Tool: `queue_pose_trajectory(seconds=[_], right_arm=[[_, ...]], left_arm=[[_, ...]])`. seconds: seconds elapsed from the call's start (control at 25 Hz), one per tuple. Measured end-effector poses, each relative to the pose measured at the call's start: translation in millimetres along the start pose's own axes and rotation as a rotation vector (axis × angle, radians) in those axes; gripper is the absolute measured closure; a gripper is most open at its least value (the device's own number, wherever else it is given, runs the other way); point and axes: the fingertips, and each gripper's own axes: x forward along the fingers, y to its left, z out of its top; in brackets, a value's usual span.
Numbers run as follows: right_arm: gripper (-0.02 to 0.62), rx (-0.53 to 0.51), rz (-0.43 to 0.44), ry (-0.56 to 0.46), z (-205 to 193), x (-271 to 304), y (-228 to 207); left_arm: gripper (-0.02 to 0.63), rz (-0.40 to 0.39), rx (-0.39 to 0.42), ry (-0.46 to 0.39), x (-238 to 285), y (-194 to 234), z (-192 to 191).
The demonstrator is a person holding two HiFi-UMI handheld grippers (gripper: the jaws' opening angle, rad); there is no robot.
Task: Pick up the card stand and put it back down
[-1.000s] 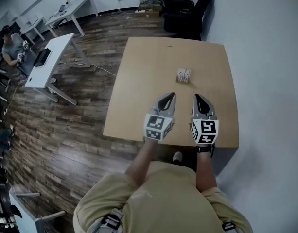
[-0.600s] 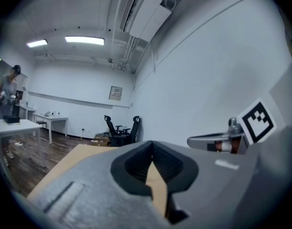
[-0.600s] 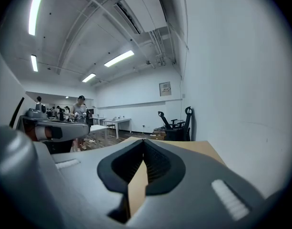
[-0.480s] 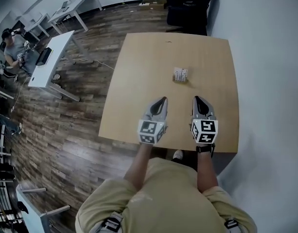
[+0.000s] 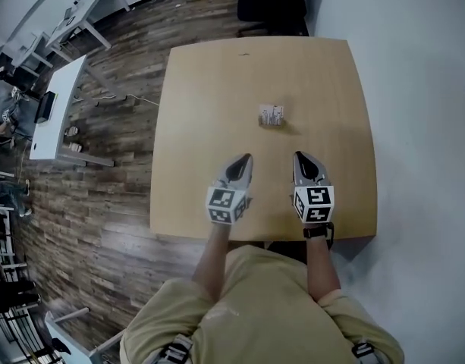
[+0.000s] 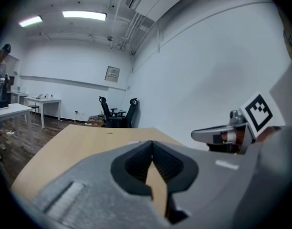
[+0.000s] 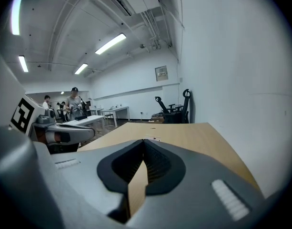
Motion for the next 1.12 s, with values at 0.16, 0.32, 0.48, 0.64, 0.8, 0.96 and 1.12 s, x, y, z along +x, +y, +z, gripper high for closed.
queue_pose_trajectory(seconds=[0.16,0.32,0.48,0.64,0.8,0.96,1.12], right_arm=[[0.589,0.018,0.0,0.051,-12.0,27.0,-1.8],[0.589,0.054,-0.009,0.091,-14.2,61.8,-9.6],[0.589,0.079,-0.009,0.147,-41.4,96.2,-14.0],[0.589,0.112,-0.022,0.2,-67.9,115.6,-16.0],[0.589,0.133,-0.031,0.219,-77.7,135.4,-19.2],[0.589,0.146,-0.052,0.227,-87.6,152.4,-32.0],[0.589,0.148,-0.063,0.231,-94.6,165.2,-37.4]], left_arm=[[0.603,-0.02,0.004,0.044,23.6,22.5,-12.7],[0.563,-0.041,0.033,0.106,54.7,50.8,-21.8],[0.53,-0.095,0.051,0.179,85.3,79.3,-51.0],[0.478,-0.176,0.061,0.213,110.3,98.8,-71.5],[0.401,-0.289,0.09,0.277,143.1,113.5,-85.3],[0.32,-0.417,0.167,0.326,183.6,118.9,-103.0],[0.243,-0.575,0.262,0.369,212.3,112.3,-120.3]])
